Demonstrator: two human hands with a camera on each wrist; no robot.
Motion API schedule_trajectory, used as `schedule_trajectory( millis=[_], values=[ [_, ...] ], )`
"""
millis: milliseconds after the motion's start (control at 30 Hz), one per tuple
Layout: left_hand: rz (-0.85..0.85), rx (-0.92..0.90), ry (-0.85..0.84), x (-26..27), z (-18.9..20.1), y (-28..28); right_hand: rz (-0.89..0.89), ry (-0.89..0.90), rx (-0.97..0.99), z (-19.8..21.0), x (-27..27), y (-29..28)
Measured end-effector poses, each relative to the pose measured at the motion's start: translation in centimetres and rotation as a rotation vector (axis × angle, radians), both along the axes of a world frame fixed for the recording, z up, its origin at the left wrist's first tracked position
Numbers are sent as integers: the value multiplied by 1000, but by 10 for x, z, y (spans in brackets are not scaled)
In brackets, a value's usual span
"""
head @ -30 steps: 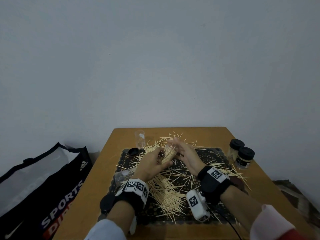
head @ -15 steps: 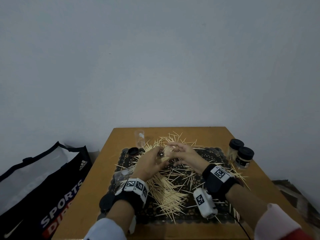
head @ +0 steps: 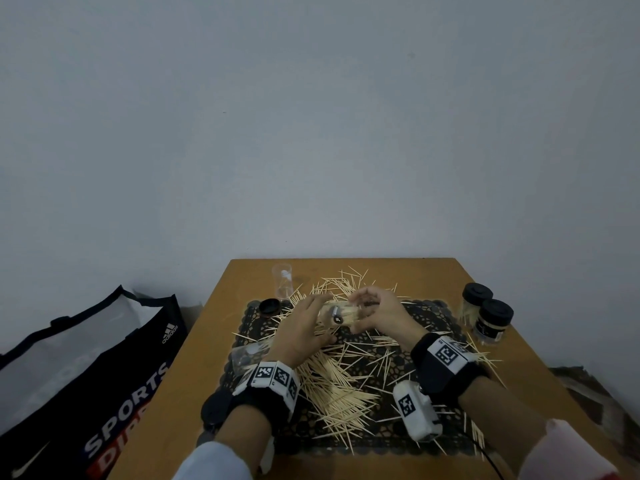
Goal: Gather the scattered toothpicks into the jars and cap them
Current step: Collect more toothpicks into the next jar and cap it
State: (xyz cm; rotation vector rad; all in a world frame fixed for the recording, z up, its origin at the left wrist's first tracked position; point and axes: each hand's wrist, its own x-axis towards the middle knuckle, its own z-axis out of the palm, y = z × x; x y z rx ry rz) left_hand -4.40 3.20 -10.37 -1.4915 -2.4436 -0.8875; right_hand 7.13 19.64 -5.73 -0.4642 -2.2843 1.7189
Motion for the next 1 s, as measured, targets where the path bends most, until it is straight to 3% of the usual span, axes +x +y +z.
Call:
schedule_trajectory(
  millis=[167,333,600,667,733,833,900,1000],
  values=[
    [-27,38,14,-2,-3,3,98,41,-37,0,2,-5],
    [-16,96,-7,0,-1,2,181,85,-297,-1,4,-1],
    [-48,41,-80,4,1,2,108,58,-143,-4,3,6],
    [1,38,-85,3,1,2,22,-12,-2,-4,2,13],
    [24,34,-77,2,0,3,-4,-177,299,-6,4,25],
    [30,-5,-82,2,0,3,139,-530,711,-10,9,36],
    [32,-22,-80,2,1,3,190,-609,804,-10,11,40],
    [31,-33,-85,3,3,3,182,-569,865,-9,14,44]
  ],
)
